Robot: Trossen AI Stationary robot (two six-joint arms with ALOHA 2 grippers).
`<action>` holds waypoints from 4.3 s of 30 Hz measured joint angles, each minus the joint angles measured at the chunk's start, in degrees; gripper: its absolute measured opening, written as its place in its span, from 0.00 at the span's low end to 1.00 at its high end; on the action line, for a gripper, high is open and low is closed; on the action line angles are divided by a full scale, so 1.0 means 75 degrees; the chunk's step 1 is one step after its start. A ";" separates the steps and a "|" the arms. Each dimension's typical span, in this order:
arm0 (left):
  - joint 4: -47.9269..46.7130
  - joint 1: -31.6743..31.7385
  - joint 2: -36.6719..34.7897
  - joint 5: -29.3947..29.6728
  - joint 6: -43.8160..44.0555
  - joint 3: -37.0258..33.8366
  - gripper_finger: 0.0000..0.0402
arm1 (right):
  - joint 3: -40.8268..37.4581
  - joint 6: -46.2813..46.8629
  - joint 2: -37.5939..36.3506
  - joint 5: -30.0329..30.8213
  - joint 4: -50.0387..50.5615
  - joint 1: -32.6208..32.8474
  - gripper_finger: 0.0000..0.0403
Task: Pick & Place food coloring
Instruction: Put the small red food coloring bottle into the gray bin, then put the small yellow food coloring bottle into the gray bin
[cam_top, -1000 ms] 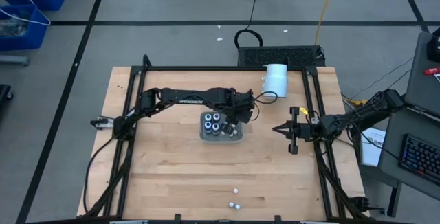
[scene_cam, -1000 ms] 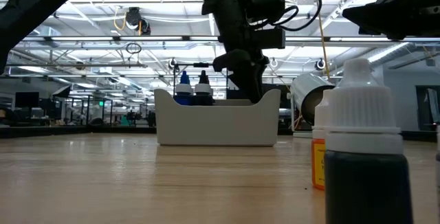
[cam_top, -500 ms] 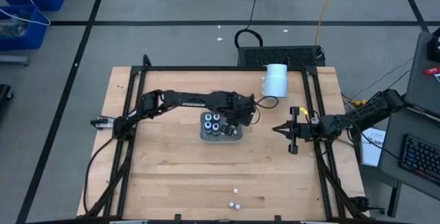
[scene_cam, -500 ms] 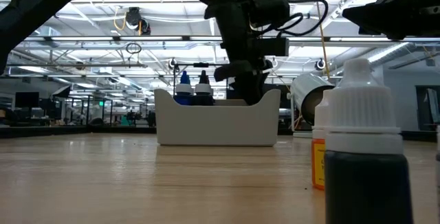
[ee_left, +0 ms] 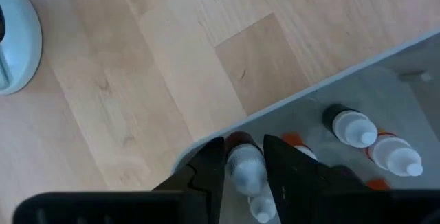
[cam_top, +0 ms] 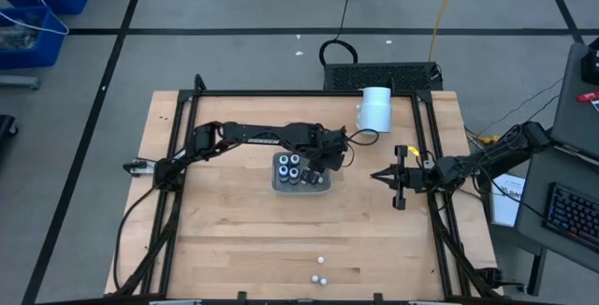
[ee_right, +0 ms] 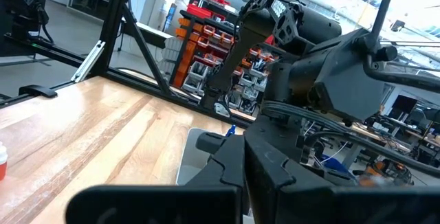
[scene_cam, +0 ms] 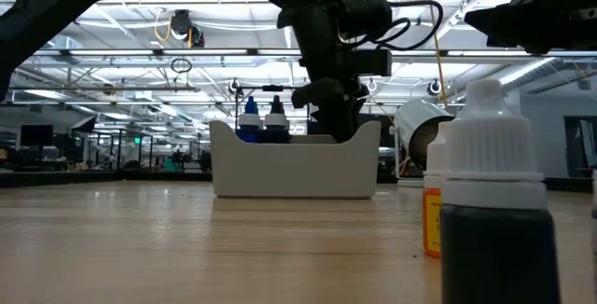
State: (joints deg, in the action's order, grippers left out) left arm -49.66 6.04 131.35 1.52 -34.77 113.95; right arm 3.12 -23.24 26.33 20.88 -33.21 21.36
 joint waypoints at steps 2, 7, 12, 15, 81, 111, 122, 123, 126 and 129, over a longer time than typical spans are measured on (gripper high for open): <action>-0.0004 0.0000 0.0000 -0.0004 0.0041 0.0000 0.29 | 0.0001 0.0000 0.0000 0.0000 0.0000 -0.0002 0.00; -0.0004 0.0000 0.0000 -0.0004 0.0048 0.0000 0.30 | 0.0000 0.0001 0.0000 0.0000 -0.0001 -0.0001 0.00; 0.0104 -0.0007 0.0000 0.0100 0.0021 0.0000 0.30 | -0.0001 0.0003 0.0000 0.0000 0.0000 0.0000 0.00; 0.0191 -0.0096 -0.0044 0.0567 -0.0175 0.0000 0.30 | 0.0001 0.0003 0.0000 0.0000 0.0000 -0.0001 0.00; 1.2216 -0.1107 -1.2068 0.0672 0.3851 -1.5113 0.02 | 0.5021 0.3774 0.4979 -0.0954 0.5273 0.0018 0.00; 1.2194 -0.1107 -1.2067 0.0605 0.3923 -1.5108 0.11 | 1.3285 0.2325 1.2133 -0.2232 1.0611 0.1254 0.49; 1.2195 -0.1110 -1.2068 0.0602 0.4069 -1.5105 0.11 | 1.2630 0.2632 1.2390 -0.2422 0.9770 0.1411 0.51; 1.2195 -0.1110 -1.2068 0.0602 0.4071 -1.5105 0.11 | 1.2556 0.2663 1.2391 -0.2420 0.9783 0.1411 0.51; 1.2189 -0.1110 -1.2068 0.0600 0.4081 -1.5105 0.11 | 1.2310 0.2793 1.2380 -0.2425 0.9525 0.1414 0.51; 1.2185 -0.1110 -1.2065 0.0597 0.4081 -1.5105 0.11 | 1.2074 0.2833 1.2388 -0.2430 0.9234 0.1420 0.51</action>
State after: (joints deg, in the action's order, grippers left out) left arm 41.73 -2.28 40.86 6.00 -4.16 0.67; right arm 93.67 -2.00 119.23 2.66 36.04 32.01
